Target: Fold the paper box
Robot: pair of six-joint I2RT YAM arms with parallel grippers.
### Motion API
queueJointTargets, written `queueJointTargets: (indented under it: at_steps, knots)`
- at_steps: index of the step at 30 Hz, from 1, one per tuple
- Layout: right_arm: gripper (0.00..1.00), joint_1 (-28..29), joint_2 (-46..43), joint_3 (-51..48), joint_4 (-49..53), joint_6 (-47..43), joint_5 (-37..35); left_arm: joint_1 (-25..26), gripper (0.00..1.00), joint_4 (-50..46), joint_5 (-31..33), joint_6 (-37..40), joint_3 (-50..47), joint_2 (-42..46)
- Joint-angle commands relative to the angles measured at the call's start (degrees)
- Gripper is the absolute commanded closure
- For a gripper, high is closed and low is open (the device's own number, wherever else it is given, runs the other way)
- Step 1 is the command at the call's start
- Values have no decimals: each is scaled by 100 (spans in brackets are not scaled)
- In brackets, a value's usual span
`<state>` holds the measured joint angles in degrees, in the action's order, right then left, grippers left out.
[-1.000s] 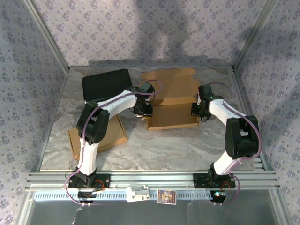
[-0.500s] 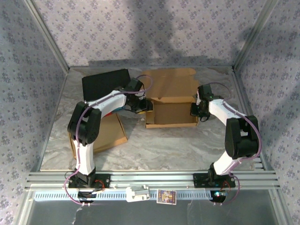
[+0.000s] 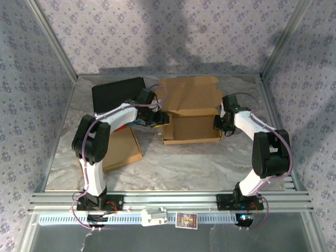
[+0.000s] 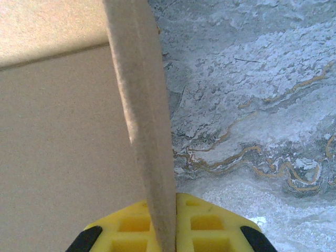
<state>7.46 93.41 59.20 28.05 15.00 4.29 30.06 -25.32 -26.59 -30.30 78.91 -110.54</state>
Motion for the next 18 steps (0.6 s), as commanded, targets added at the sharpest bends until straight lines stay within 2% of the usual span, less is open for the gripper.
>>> queueJointTargets:
  at_steps: [1, 9, 18]
  knots:
    - [100, -17, -130, 110, -48, 20, 151, 172, 57, -590, 263, 379, 262, -224]
    - [100, -12, -130, 180, -20, 29, 124, 464, 67, -1136, 1272, 508, 418, -412]
    - [100, -10, -116, 250, -15, 57, 114, 696, 69, -1671, 1846, 666, 529, -518]
